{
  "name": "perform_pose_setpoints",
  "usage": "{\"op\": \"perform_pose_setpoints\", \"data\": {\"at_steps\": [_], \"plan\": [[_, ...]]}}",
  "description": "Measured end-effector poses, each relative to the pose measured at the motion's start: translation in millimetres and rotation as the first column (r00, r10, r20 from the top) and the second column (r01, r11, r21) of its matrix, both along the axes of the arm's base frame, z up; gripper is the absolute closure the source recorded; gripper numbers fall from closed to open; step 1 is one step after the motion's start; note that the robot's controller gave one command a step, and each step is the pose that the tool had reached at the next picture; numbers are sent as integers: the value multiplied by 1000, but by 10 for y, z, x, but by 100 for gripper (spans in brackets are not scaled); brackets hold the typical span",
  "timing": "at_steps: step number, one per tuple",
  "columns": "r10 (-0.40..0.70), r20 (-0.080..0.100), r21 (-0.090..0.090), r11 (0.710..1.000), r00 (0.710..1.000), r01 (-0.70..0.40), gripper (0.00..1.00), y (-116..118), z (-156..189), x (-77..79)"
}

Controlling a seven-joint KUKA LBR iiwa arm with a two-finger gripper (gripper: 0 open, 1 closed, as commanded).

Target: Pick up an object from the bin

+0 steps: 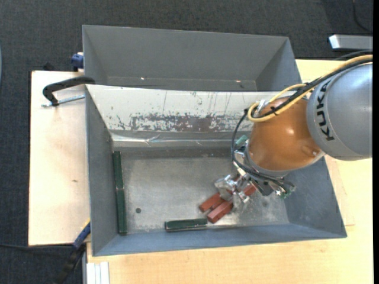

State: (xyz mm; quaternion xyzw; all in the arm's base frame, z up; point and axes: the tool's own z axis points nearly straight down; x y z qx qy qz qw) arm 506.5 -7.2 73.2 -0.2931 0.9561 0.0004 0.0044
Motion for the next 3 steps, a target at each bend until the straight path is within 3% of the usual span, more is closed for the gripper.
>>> {"op": "perform_pose_setpoints", "data": {"at_steps": [2, 3], "plan": [[1, -7, 0, 1000, 1000, -1, 100, 1, 54, -21], [0, -11, -1, 1000, 1000, 0, 100, -1, 260, -36]]}}
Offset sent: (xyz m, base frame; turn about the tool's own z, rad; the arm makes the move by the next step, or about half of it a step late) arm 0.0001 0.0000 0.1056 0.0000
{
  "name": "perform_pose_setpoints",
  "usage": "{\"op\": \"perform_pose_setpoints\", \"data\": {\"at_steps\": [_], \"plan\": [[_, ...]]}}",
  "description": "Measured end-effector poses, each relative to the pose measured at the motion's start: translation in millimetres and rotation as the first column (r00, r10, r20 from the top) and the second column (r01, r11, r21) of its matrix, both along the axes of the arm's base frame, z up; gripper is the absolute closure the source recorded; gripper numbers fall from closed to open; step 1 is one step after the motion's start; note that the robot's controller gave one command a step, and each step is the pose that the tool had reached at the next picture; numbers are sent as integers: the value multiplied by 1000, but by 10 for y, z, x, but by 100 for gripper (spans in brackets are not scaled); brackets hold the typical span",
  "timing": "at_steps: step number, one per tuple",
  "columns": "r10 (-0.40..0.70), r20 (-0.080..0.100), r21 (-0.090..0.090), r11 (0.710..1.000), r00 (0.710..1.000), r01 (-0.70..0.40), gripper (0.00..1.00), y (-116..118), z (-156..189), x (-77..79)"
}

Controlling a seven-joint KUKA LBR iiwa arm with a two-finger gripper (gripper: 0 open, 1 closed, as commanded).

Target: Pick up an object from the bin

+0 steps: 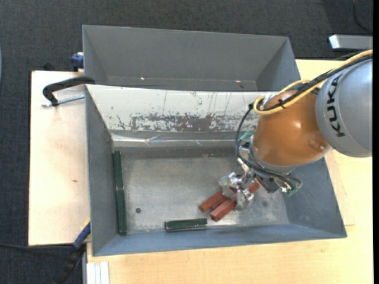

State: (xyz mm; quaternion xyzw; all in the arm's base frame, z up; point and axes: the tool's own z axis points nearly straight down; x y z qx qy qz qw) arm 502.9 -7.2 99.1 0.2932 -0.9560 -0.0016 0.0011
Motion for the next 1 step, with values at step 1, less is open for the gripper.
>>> {"op": "perform_pose_setpoints", "data": {"at_steps": [1], "plan": [[-1, 8, -1, 1000, 1000, 1, 100, -2, 174, 23]]}}
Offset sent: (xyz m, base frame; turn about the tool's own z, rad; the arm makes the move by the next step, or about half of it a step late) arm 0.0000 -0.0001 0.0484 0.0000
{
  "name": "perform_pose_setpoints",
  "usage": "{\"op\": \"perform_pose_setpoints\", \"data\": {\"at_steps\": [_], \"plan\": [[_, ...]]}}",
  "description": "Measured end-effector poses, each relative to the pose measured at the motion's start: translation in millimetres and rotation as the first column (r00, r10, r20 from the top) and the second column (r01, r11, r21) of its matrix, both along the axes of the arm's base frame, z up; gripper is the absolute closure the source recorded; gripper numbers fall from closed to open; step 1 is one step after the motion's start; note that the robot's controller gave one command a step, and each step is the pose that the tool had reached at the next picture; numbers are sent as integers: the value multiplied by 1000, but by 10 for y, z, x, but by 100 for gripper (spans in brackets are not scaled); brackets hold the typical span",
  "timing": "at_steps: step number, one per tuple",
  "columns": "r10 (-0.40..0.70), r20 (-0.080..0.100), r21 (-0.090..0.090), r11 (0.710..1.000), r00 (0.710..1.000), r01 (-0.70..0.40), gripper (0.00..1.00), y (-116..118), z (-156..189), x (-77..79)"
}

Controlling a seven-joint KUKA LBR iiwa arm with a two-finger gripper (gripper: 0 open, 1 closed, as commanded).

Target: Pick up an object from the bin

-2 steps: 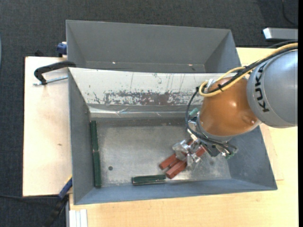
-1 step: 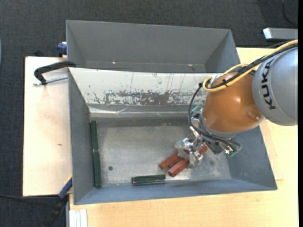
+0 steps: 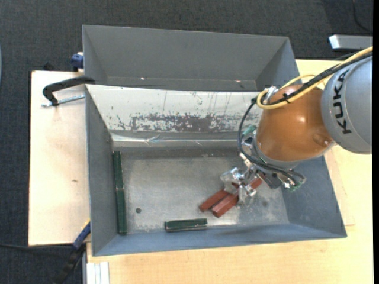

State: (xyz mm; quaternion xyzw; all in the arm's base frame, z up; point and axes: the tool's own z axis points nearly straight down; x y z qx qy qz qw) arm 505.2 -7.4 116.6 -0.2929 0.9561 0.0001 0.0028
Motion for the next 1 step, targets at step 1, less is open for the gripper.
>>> {"op": "perform_pose_setpoints", "data": {"at_steps": [1], "plan": [[0, 2, 0, 1000, 1000, 0, 100, 1, 94, 5]]}}
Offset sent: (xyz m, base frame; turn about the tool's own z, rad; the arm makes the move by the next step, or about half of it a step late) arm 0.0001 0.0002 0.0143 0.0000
